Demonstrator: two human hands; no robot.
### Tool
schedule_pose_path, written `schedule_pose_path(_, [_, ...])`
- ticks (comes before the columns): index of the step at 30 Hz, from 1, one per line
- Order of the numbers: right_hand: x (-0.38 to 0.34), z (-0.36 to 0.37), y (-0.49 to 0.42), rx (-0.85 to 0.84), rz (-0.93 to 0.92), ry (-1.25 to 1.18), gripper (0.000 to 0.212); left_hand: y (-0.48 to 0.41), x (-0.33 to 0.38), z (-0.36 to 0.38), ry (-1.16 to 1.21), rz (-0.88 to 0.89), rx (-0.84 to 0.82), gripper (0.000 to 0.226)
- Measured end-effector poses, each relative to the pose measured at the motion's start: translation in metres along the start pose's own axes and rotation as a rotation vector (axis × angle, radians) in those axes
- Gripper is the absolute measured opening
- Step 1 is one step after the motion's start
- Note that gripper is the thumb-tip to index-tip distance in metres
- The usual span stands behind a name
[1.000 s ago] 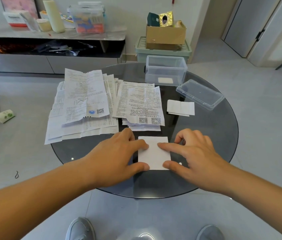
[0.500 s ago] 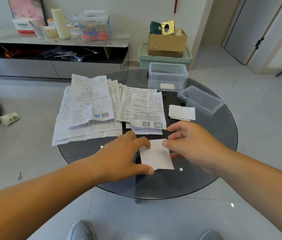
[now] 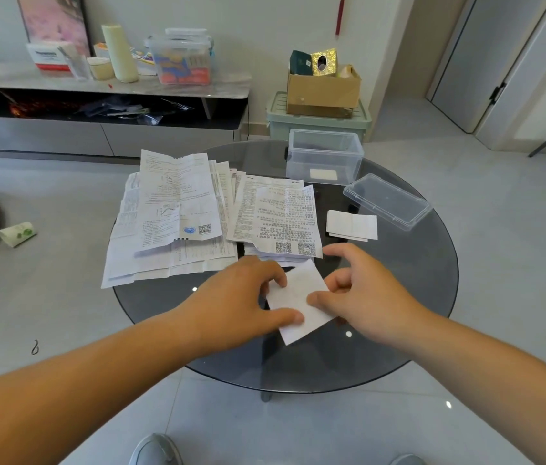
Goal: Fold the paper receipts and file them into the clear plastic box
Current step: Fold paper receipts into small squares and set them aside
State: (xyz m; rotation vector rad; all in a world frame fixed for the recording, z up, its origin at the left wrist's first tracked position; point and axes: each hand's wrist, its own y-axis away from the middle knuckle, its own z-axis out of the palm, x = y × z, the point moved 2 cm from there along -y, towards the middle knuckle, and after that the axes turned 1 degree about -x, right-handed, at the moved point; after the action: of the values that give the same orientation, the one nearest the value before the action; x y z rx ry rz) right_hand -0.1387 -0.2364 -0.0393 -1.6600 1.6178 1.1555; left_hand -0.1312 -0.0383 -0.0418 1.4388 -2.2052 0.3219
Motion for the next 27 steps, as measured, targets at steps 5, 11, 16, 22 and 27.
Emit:
schedule_pose_path(5, [-0.011,-0.015,0.007,0.04,-0.454,0.552,0.06,-0.007,0.007,-0.013,0.375,0.031,0.231,0.051])
schedule_pose_path(11, [-0.004,-0.013,0.01,0.243,-0.967,0.761,0.032,-0.003,0.012,-0.015,0.099,0.275,0.301,0.008])
schedule_pose_path(16, [0.005,-0.013,0.012,0.139,-0.882,0.744,0.004,0.0,0.005,-0.005,-0.175,0.469,0.308,0.004])
schedule_pose_path(22, [0.023,-0.011,0.015,-0.057,-0.56,0.594,0.01,0.008,-0.001,0.009,-0.238,0.352,0.147,0.01])
schedule_pose_path(27, [0.022,-0.008,0.008,-0.001,-0.366,0.483,0.007,0.002,0.004,0.012,-0.118,0.116,0.111,0.019])
